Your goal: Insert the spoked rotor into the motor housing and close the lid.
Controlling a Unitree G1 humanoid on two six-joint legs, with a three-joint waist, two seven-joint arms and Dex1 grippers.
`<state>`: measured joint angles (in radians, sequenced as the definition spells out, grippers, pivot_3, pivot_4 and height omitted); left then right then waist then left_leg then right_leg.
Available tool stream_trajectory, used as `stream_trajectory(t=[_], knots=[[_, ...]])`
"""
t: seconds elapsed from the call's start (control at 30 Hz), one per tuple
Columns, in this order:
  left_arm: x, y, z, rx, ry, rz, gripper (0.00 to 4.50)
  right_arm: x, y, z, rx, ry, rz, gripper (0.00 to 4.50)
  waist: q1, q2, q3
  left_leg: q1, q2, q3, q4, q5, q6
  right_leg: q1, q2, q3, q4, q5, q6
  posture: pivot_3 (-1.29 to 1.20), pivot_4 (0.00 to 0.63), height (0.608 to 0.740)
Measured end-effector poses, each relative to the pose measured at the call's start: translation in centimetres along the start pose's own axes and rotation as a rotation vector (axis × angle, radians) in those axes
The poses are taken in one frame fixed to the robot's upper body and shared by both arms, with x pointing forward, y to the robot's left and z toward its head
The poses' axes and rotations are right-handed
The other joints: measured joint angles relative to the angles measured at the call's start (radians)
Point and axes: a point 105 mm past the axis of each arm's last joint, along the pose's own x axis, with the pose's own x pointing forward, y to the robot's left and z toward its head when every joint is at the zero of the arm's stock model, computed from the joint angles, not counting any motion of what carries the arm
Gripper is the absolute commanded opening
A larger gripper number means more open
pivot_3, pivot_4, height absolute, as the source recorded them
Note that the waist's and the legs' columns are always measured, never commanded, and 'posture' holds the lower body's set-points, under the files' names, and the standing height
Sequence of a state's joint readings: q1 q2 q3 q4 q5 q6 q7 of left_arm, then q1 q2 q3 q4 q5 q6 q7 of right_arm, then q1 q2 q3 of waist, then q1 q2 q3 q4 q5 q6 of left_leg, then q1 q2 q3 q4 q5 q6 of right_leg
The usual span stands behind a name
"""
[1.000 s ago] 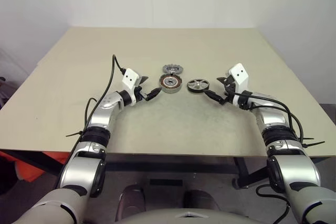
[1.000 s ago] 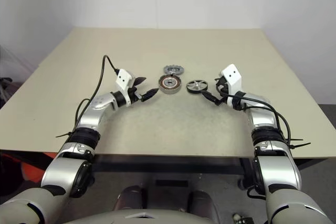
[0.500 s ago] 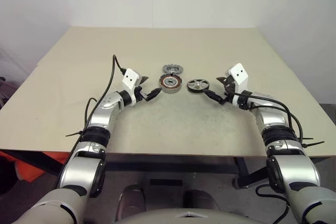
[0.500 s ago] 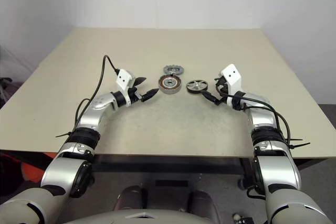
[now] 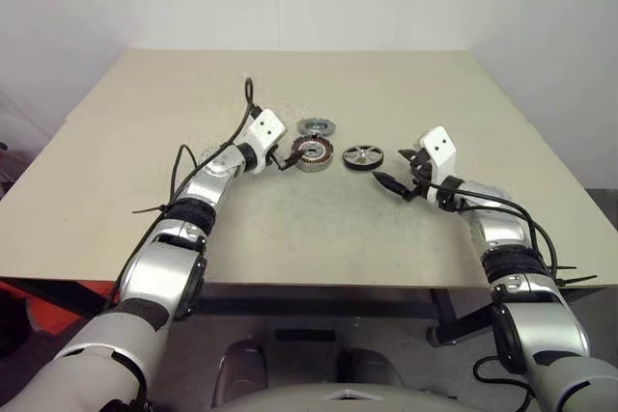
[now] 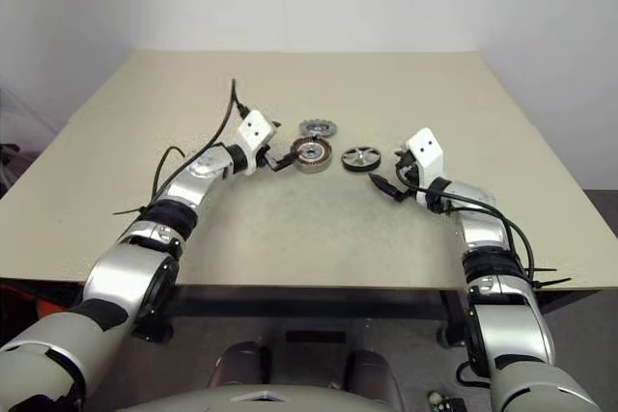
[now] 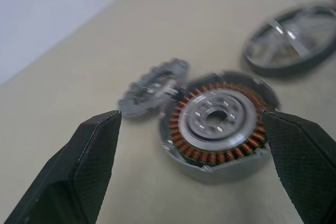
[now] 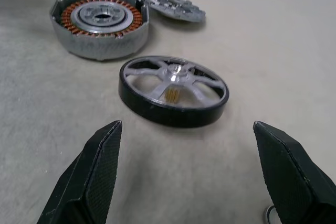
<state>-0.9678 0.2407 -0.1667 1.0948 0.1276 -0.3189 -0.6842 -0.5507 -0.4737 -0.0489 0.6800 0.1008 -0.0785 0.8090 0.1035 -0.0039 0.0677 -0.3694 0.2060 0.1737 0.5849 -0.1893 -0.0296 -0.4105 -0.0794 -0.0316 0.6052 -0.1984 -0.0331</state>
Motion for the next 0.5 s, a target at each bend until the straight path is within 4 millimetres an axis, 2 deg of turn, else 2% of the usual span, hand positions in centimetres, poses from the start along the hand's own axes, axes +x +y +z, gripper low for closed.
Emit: stream_trajectory(t=[0.17,0.4,0.5], knots=[[0.3,-0.9,0.4,0.172,0.05,-0.141,4.46,-0.6,0.4,-0.3,0.002,-0.004,-0.023,4.5,0.002,0.0,0.0,0.0,0.0,0.0,-0.001,0.0,0.0,0.0,-0.001,0.0,0.0,0.0,0.0,0.0,0.0,0.74],[-0.1,-0.1,0.3,0.413,0.177,-0.245,4.46,-1.7,0.7,0.1,-0.009,-0.025,-0.068,4.5,0.004,0.0,0.0,0.001,-0.001,0.0,-0.003,0.0,-0.001,0.0,-0.001,0.0,-0.001,0.0,0.001,0.0,0.0,0.74],[0.0,-0.5,-0.1,0.477,0.214,-0.284,4.46,-2.1,0.9,0.5,-0.018,-0.038,-0.083,4.5,0.004,-0.001,0.0,0.001,-0.001,0.0,-0.003,0.0,-0.001,0.0,-0.002,0.0,-0.001,-0.001,0.001,0.0,0.0,0.74]])
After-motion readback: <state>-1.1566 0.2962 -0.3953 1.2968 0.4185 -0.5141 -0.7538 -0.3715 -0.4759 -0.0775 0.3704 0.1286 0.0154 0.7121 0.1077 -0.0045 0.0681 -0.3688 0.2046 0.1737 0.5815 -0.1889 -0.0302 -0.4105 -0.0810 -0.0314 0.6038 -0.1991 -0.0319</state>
